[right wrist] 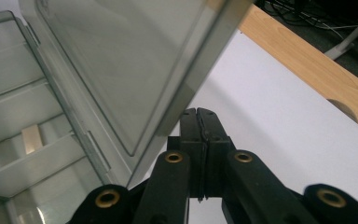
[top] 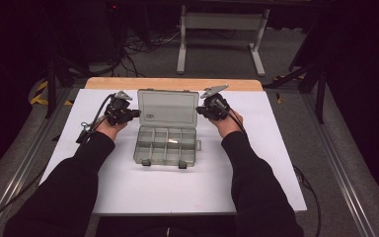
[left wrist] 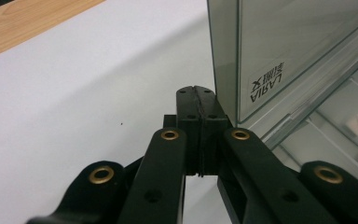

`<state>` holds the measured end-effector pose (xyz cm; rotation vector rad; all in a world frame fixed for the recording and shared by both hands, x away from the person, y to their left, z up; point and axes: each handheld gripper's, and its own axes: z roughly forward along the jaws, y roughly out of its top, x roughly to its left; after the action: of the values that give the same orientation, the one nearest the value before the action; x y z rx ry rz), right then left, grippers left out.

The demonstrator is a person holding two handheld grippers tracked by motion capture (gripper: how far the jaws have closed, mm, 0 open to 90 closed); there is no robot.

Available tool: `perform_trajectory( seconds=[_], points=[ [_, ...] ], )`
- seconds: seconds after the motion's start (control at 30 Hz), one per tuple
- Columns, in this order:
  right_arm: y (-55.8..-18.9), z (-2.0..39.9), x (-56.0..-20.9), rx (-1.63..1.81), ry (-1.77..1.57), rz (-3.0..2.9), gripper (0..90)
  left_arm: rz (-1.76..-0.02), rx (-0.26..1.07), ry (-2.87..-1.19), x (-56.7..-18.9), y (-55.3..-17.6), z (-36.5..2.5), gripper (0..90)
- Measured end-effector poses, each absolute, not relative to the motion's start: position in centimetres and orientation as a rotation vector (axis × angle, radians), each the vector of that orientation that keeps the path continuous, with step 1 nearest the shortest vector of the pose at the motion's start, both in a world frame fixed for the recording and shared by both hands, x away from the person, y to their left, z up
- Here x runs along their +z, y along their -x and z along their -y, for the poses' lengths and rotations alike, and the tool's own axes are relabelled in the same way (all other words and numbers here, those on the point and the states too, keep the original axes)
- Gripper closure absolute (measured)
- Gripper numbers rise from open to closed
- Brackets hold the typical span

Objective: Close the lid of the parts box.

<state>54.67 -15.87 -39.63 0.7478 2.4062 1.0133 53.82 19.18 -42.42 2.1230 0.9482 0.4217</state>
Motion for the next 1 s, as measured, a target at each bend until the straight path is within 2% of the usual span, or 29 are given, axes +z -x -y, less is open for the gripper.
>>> perform_trajectory(
  seconds=[0.7, 1.0],
  points=[
    [-52.4, 16.4, -38.1, 1.078, -0.655, -2.446, 90.0, -0.865, 0.364, -2.126, -41.3, -52.4, -19.9, 90.0],
    [-51.7, 16.6, -38.0, 1.081, -0.618, -2.466, 90.0, -0.835, 0.388, -2.136, -40.9, -51.9, -20.1, 90.0]
  ],
)
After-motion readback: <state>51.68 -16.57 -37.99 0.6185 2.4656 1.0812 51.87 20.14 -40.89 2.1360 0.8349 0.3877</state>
